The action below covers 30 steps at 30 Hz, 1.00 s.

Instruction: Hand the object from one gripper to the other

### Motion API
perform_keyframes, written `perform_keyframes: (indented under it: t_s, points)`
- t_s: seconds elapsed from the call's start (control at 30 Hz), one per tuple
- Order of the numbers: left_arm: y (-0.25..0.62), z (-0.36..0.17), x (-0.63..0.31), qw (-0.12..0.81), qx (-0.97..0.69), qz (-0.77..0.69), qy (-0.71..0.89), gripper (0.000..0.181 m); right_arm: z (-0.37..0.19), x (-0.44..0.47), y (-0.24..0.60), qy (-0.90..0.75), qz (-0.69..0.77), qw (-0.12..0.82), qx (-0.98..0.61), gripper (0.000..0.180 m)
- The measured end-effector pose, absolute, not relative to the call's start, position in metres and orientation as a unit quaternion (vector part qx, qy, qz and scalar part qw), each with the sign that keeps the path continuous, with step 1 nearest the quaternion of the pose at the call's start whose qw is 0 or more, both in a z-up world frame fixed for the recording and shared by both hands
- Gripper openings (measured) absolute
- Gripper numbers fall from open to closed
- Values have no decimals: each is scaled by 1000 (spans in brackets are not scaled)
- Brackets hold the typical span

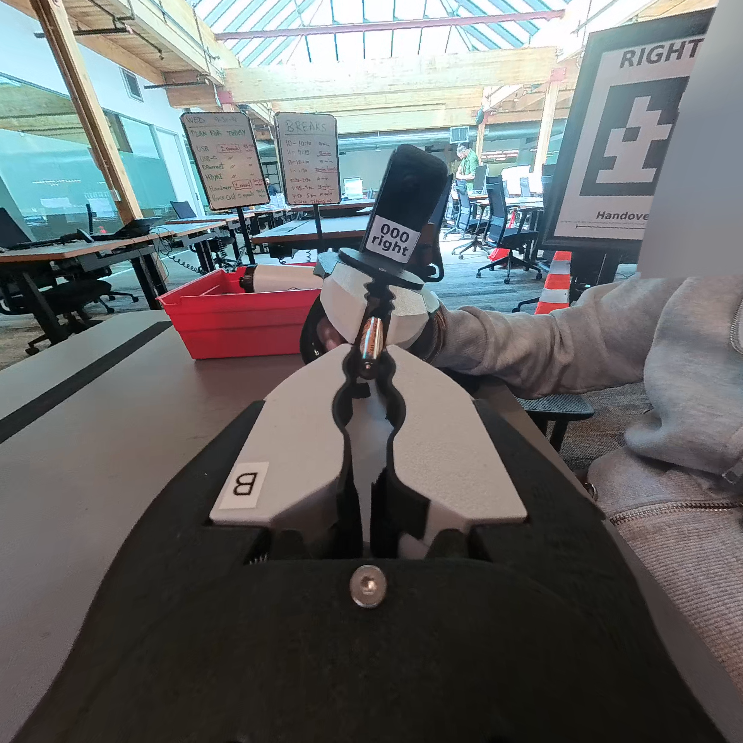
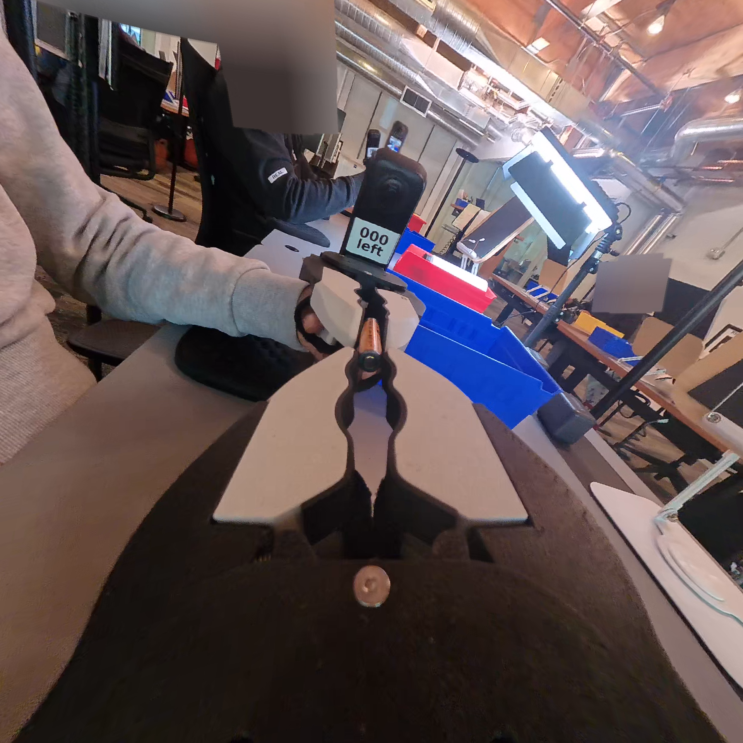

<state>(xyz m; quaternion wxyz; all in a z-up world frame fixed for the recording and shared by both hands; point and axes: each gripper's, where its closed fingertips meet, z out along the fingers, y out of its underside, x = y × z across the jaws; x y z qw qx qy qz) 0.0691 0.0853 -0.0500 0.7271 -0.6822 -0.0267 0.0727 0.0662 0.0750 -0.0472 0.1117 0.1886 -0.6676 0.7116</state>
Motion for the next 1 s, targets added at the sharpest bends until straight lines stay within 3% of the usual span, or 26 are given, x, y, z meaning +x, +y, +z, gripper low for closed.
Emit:
perform_keyframes:
  t_s: [0.17,0.27,0.4,0.53,0.77,1.0]
  points:
    - [85,-49,68,725,-680,111,-8,10,-46,63,75,-673,719,79,154,14]
    - [85,-49,67,715,-683,151,11,10,-42,65,77,-671,734,-51,90,29]
    - [86,-52,67,702,-688,182,26,10,-40,64,79,-655,720,-230,3,29]
    - [86,-52,66,698,-690,192,30,10,-50,66,77,-664,688,-292,-24,23]
    - [87,-54,66,698,-692,183,20,10,-52,65,78,-674,694,-255,-7,11]
    - [86,-51,69,723,-685,80,-28,20,-53,62,76,-691,712,4,122,11]
